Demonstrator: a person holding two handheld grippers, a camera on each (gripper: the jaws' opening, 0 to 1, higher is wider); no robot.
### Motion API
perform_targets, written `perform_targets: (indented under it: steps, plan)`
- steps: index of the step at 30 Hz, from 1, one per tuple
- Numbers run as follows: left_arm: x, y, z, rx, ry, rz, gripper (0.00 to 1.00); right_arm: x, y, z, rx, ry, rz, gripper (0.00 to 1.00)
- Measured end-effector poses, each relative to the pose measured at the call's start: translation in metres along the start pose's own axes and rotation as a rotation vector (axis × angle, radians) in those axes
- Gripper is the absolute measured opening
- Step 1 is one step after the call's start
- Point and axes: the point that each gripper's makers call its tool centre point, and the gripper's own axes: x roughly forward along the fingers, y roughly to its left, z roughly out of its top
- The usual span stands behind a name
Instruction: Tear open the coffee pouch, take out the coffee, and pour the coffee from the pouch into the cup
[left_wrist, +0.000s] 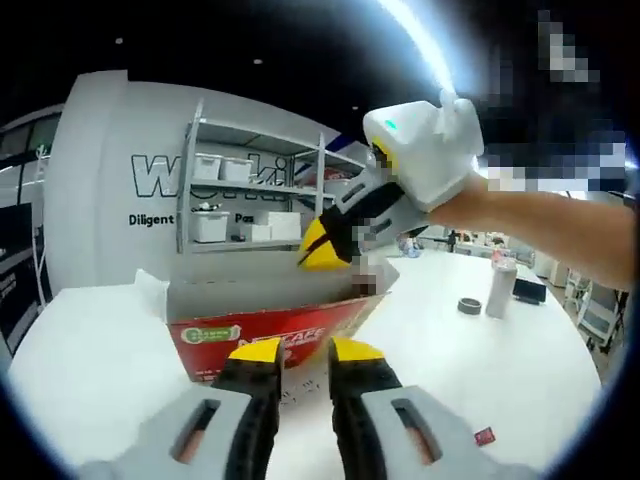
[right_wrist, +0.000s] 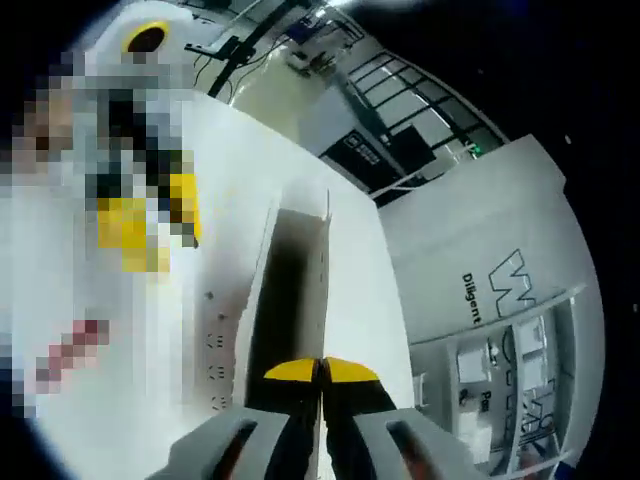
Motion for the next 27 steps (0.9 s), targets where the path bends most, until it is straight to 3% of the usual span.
perform_targets:
  steps: [12,20,25,27]
  plan:
    - [-0.003,0.007,-0.003,-0.003,0.005,0.018,0.19,0.012,-0.008,0.005,-0.079,-0.001,0.169,0.04]
    - [-0.007,0.018,-0.004,-0.012,0.0,0.037,0.2,0.021,-0.022,0.006,-0.085,0.006,0.152,0.08]
    - [-0.007,0.021,-0.006,-0.018,0.004,0.044,0.2,0.013,-0.043,0.01,-0.034,-0.027,0.088,0.08]
    - [-0.006,0.02,-0.007,-0.017,0.007,0.042,0.2,0.011,-0.042,0.009,-0.027,-0.03,0.091,0.09]
